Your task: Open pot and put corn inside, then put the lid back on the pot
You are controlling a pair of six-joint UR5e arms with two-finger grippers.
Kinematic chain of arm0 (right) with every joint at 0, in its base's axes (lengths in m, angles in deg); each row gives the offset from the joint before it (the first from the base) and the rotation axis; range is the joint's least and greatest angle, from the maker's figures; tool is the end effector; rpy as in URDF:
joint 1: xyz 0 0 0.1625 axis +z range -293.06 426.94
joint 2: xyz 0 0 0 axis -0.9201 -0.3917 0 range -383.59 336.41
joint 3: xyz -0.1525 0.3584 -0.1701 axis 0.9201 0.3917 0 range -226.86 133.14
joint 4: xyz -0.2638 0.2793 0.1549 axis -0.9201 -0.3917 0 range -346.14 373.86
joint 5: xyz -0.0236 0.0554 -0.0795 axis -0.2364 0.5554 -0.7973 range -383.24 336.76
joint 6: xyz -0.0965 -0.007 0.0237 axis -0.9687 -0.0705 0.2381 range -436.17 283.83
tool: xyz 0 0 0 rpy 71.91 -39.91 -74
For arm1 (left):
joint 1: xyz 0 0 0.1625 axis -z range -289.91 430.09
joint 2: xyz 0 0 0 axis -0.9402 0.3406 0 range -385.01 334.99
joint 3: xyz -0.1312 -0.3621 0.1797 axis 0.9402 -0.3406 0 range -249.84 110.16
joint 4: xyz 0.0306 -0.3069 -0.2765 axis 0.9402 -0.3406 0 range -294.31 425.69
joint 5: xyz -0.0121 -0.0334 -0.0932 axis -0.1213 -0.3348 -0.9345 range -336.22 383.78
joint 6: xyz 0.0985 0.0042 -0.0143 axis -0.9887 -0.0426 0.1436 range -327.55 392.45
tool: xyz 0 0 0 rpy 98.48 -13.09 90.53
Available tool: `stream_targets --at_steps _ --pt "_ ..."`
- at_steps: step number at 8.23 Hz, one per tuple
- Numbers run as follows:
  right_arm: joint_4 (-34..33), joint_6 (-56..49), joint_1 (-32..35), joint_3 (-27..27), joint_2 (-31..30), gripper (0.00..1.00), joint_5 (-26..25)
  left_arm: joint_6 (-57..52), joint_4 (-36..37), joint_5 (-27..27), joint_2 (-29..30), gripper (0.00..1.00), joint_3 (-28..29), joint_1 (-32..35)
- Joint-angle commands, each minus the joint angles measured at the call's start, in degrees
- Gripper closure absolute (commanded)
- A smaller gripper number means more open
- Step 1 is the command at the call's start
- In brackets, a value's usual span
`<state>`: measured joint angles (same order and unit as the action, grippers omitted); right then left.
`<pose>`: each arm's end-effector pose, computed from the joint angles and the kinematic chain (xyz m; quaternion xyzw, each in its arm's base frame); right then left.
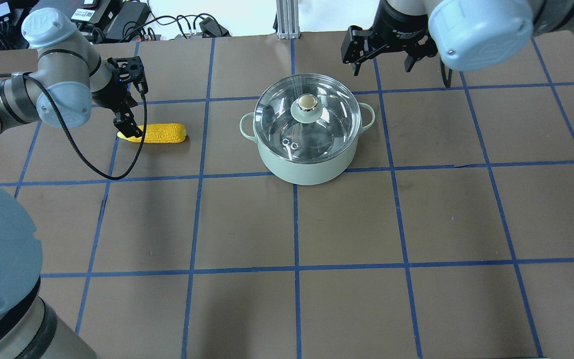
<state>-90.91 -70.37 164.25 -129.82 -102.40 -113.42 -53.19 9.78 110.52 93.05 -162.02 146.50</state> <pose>0.2070 -0.5683 0.4715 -0.0129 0.9956 -0.0921 0.0089 0.0165 -0.6595 0.2475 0.5884 0.8074 -0.0434 0.0072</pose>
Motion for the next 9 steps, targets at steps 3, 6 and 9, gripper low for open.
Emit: stream_targets --at_steps 3,6,9 --pt "-12.0 15.4 7.7 2.0 12.3 0.00 -0.5 -2.7 3.4 -0.1 4.0 0.00 0.0 0.0" --pt "-15.5 16.4 9.5 2.0 15.3 0.00 -0.5 -2.6 3.4 -0.3 5.5 0.00 0.0 0.0" --pt "-14.8 16.8 9.6 1.4 16.0 0.08 -0.9 -3.2 3.4 -0.2 6.0 0.10 0.0 0.0"
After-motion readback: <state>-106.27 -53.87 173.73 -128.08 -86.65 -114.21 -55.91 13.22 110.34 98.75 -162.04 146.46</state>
